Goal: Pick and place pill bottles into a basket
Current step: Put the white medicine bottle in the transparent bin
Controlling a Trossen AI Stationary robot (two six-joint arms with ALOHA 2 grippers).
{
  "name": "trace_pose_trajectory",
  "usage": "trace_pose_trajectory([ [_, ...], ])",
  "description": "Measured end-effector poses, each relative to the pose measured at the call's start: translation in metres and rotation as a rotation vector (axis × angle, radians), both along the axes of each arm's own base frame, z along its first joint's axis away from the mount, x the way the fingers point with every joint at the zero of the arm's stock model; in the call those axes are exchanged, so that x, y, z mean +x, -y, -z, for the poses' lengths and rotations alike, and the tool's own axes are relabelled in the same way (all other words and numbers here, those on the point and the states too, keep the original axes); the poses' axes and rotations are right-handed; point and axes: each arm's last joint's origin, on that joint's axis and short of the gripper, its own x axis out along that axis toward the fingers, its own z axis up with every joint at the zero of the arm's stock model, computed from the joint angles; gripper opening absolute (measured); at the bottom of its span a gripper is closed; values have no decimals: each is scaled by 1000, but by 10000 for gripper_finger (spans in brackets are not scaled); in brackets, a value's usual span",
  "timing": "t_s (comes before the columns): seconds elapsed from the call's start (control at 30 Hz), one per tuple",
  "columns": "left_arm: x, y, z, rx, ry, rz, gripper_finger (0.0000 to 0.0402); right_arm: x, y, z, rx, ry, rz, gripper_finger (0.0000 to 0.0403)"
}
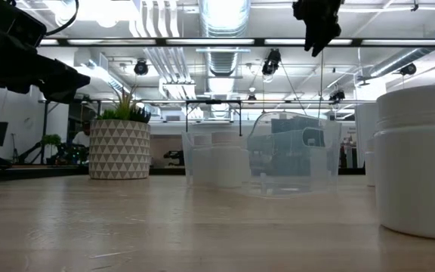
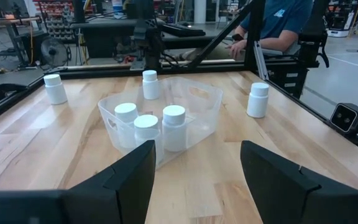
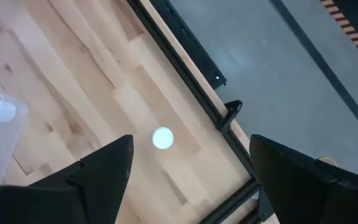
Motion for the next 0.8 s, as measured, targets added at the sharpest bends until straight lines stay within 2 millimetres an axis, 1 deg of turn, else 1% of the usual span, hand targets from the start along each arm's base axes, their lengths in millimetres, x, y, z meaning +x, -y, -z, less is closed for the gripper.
trace_pose_trajectory([
  [0.13,0,0,0,-2,0,0,219,6,8,0,17,-18,2,309],
  [0.33,0,0,0,-2,0,0,219,12,21,8,42,-45,13,307],
  [0.53,0,0,0,-2,1,0,219,8,30,28,104,-101,45,301],
  [0.8,0,0,0,-3,2,0,219,10,32,54,183,-173,43,298],
])
